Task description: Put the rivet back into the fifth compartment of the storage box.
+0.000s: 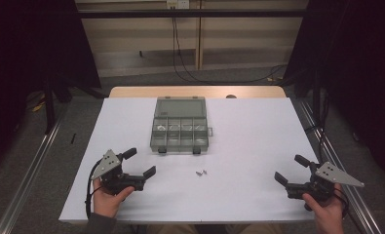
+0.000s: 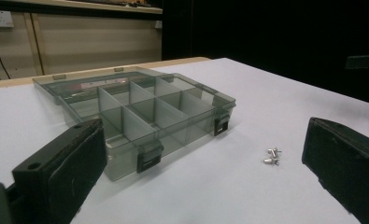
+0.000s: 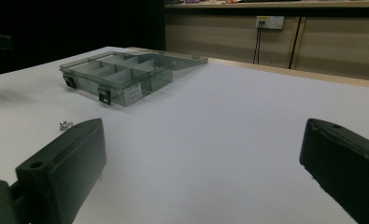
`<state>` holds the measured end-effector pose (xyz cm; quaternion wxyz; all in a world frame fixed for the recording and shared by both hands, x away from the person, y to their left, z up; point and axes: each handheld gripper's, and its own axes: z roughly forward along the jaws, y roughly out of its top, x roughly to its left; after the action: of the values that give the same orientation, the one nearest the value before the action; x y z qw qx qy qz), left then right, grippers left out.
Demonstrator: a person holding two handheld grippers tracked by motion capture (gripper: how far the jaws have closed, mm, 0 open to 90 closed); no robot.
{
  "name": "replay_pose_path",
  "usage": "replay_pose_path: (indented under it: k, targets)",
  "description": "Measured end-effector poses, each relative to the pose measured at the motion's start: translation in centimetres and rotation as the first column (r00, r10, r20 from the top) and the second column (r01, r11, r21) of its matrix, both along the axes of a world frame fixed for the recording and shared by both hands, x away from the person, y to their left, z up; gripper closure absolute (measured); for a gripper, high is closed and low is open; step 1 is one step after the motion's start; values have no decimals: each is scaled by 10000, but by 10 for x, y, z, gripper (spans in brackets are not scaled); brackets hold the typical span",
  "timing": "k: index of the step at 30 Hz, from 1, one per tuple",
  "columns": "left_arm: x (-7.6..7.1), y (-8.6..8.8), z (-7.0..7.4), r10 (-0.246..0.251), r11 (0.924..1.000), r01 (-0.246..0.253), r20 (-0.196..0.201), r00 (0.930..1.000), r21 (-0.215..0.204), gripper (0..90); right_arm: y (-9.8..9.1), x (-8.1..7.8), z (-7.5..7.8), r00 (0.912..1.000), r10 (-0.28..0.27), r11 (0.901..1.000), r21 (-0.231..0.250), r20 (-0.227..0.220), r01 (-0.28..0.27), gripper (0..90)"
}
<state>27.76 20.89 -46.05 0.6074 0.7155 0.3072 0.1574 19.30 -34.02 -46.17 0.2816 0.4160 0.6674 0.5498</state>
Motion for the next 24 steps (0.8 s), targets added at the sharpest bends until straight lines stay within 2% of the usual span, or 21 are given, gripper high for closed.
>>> replay_pose_path:
  k: [4, 11, 18, 24]
  targets:
    - [4, -12, 1, 143, 9998, -140, -258, 9996, 122, 0, -2, -2, 0, 10000, -43, 10000, -64, -24, 43, 5]
    - [9, -28, -1, 20, 9994, -4, -447, 9990, 352, 0, -3, -7, -1, 9999, -117, 9998, -139, -53, 117, 5]
    - [16, -51, -6, -321, 9971, 369, -706, 9970, 671, 11, -5, -12, -1, 9997, -230, 9997, -106, -108, 229, 6]
    - [17, -73, -5, -691, 9902, 779, -783, 9945, 1159, 26, -3, -15, -1, 9997, -214, 9995, -242, -66, 212, 7]
